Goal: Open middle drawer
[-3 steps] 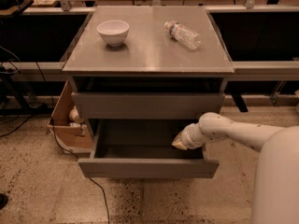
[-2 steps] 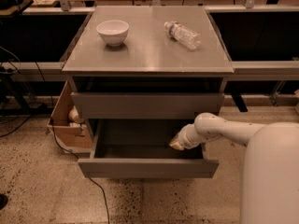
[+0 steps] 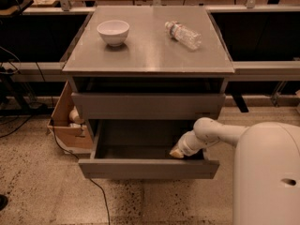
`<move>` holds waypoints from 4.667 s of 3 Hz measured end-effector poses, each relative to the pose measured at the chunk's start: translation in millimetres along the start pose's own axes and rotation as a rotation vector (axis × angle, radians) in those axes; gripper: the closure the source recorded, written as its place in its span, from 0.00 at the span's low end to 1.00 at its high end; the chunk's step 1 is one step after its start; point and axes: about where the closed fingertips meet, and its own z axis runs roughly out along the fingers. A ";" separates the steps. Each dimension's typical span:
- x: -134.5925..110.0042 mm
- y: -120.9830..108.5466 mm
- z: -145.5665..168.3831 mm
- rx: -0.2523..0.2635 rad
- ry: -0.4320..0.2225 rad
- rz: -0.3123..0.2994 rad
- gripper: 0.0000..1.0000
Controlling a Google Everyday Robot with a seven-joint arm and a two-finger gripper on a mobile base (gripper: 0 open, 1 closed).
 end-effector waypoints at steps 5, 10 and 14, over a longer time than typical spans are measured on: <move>36.6 52.2 0.9 -0.093 0.082 0.110 1.00; 53.2 152.3 -4.7 -0.532 0.193 0.183 1.00; 98.9 218.0 -19.8 -0.682 0.258 0.277 1.00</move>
Offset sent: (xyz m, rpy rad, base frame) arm -0.1130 -0.0145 -0.0352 0.0399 0.1998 -0.1214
